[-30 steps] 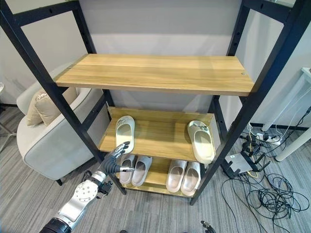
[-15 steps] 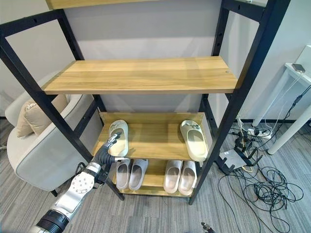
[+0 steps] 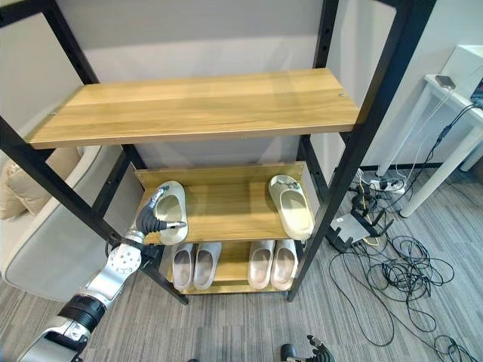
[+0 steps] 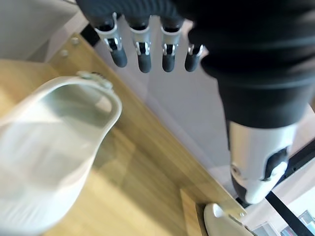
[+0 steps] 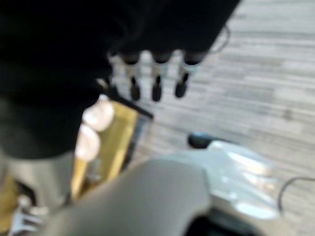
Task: Arrange the slippers neatly on the shoe rack.
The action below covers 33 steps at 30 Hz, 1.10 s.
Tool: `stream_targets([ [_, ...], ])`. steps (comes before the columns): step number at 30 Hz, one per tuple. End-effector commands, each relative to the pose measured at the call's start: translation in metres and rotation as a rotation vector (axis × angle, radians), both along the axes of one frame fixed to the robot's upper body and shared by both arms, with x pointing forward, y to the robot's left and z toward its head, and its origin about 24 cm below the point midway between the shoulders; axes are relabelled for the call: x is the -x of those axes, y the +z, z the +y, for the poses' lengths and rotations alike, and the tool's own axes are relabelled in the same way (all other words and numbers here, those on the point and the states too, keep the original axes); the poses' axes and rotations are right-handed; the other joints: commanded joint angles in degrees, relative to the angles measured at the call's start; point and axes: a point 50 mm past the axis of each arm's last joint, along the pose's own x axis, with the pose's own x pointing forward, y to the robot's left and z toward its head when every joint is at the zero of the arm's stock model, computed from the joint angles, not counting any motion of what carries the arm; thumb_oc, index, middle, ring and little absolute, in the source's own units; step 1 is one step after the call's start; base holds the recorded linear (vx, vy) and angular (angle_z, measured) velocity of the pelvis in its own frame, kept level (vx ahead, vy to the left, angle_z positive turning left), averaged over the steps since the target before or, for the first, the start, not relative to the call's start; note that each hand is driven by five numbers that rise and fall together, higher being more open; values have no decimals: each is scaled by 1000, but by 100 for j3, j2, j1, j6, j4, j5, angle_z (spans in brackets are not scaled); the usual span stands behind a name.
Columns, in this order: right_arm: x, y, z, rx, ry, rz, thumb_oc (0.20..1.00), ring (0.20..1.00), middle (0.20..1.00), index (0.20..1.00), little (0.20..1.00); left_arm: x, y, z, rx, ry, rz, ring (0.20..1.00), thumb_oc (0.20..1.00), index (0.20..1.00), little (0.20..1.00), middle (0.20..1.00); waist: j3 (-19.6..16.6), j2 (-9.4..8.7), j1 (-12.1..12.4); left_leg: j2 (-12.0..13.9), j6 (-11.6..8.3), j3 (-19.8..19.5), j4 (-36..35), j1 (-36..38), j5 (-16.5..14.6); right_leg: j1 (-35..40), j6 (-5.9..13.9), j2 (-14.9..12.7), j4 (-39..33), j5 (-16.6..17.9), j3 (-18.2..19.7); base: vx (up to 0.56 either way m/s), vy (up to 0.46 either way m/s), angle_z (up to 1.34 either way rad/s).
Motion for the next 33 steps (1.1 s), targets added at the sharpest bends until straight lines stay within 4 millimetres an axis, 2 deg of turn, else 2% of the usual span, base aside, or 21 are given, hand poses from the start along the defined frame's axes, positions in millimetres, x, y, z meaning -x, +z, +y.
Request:
stream_targets([
  [1, -33, 13, 6, -15, 10, -157, 1000, 1000, 1000, 1000, 1000, -28, 52, 25, -119, 98, -194, 1000, 1000, 1000, 1000, 1000, 396, -182, -137, -54, 5, 148, 50, 28, -121, 132, 436, -403, 350, -157, -147, -24, 1, 4],
  [9, -51, 18, 3, 10, -11, -213, 1000, 1000, 1000, 1000, 1000, -42, 76, 37, -223, 205, -285, 1000, 1000, 1000, 1000, 1000, 611, -130, -176, -123, -19, 183, 50, -371, -24, -294, 474, -451, 410, -43, -124, -19, 5, 2],
  [18, -67, 24, 7, -13, -22, -272, 1000, 1000, 1000, 1000, 1000, -49, 77, 45, -287, 265, -269, 1000, 1000, 1000, 1000, 1000, 694, -181, -162, -129, -29, 199, 50, -491, -9, -379, 492, -436, 335, 3, -142, 0, 0, 0],
  [28, -66, 25, 9, -40, -23, -286, 1000, 1000, 1000, 1000, 1000, -49, 78, 44, -283, 259, -275, 1000, 1000, 1000, 1000, 1000, 689, -271, -138, -106, -34, 211, 50, -441, -41, -321, 492, -413, 295, -22, -182, 0, 0, 0],
  [29, -97, 37, 8, 10, 29, -336, 1000, 1000, 1000, 1000, 1000, 18, -27, 16, 175, 135, 79, 1000, 1000, 1000, 1000, 1000, 901, -62, 582, 628, -100, 226, 150, -220, 326, -351, 367, -307, 1594, -720, -561, 0, 0, 0],
  [33, -94, 37, 5, 14, 20, -335, 1000, 1000, 1000, 1000, 1000, 20, -29, 18, 172, 143, 88, 1000, 1000, 1000, 1000, 1000, 862, -77, 575, 601, -87, 237, 135, -142, 257, -267, 400, -349, 1512, -691, -577, 39, 19, -13],
])
